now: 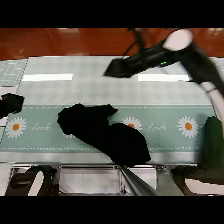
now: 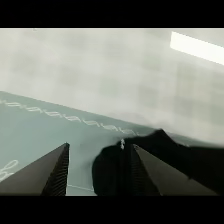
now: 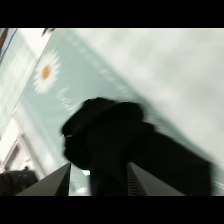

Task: Fold the shirts.

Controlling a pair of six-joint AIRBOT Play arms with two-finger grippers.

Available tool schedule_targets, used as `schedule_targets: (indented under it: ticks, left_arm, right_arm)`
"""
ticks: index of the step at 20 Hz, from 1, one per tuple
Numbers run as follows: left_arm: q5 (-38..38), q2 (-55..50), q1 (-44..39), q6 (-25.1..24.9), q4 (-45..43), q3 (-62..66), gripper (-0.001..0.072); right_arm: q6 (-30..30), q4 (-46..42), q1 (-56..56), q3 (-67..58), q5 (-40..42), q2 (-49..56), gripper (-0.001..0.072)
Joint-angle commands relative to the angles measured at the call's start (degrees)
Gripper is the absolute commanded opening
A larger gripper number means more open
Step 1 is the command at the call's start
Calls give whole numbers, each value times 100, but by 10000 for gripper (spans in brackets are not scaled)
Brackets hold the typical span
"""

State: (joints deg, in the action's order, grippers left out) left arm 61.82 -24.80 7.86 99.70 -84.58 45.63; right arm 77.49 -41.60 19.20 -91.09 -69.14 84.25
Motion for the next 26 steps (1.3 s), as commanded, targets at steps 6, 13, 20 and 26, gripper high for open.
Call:
schedule_targets:
  ticks: [6,13,20,26]
  left_arm:
    - [1434,-2057,960,-2011,3220,-1185,486]
    - [1849,-3143,1143,-2662,3687,-1657,486]
    - [466,-3560,306,-2332,3571,-1836,486]
    - [-896,-3574,-632,-2124,3657,-1834,22]
  right_arm:
    - [-358,-874,-3410,3230,-553,-2487,411]
    - [-881,-378,-4878,5851,-269,-3512,410]
    - [-881,-391,-4878,6170,-450,-3512,406]
    - [-586,-1014,-4277,6325,-1325,-3512,406]
